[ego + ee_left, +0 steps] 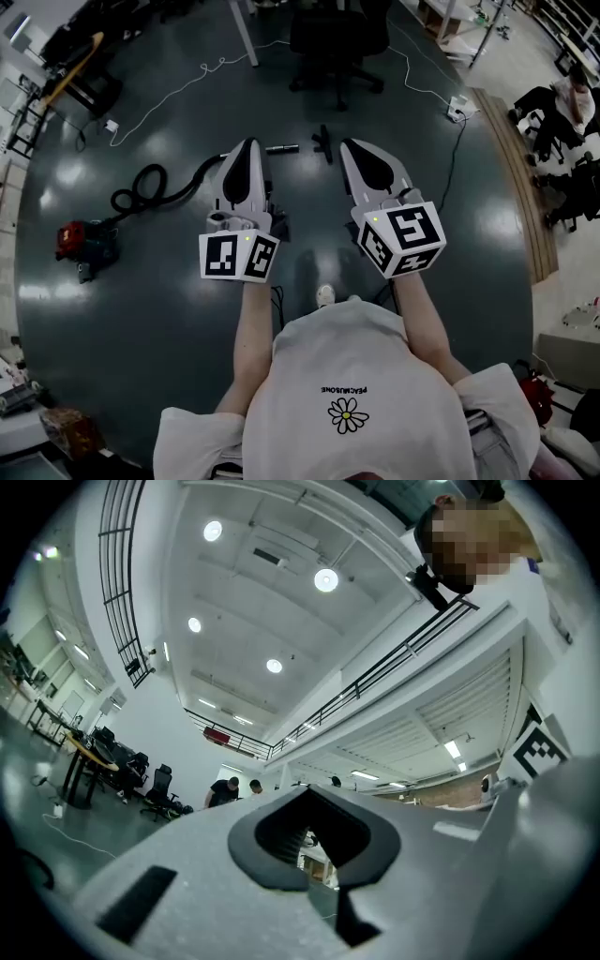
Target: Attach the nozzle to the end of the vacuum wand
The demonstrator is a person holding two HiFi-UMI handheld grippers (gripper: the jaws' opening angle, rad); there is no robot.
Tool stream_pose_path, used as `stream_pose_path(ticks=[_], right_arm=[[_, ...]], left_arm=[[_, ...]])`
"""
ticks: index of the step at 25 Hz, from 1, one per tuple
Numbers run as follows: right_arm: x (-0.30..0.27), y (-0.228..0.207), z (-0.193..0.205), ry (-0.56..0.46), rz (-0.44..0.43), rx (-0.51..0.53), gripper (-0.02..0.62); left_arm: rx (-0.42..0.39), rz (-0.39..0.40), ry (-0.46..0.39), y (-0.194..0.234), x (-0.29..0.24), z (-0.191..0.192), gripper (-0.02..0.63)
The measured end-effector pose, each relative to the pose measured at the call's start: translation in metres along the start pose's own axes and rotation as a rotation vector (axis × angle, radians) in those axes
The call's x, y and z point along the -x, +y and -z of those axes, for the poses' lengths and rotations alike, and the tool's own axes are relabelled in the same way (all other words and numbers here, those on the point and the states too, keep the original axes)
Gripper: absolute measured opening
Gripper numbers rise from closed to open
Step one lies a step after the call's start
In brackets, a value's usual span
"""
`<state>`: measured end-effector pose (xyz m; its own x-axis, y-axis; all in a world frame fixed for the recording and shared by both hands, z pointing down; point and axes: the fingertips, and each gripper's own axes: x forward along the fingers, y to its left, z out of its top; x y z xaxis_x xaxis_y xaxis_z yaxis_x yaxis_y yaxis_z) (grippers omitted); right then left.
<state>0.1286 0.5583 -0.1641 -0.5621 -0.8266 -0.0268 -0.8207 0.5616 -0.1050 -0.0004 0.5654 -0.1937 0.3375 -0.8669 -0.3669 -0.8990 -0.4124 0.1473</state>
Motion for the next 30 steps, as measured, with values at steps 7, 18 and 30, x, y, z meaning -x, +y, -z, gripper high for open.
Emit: stream_pose_path(ticks=[7, 18, 30], right_arm=[[-0.032, 0.019, 0.012, 0.017, -0.044, -0.042, 0.008], [-0.057, -0.021, 0.004, 0.005, 0.016, -0.068, 0.008], [-0.198, -0.142, 0.019, 0.031, -0.009, -0.069, 0.008]], left_arm=[[0.021, -0.017, 0.011, 0.041, 0.010, 0.006, 0.002], [-0.027, -0.025, 0.035, 0.077, -0.029, 0.009, 0.002], [-0.048, -0.063, 0.073, 0.128, -0.151, 0.079, 0.002]])
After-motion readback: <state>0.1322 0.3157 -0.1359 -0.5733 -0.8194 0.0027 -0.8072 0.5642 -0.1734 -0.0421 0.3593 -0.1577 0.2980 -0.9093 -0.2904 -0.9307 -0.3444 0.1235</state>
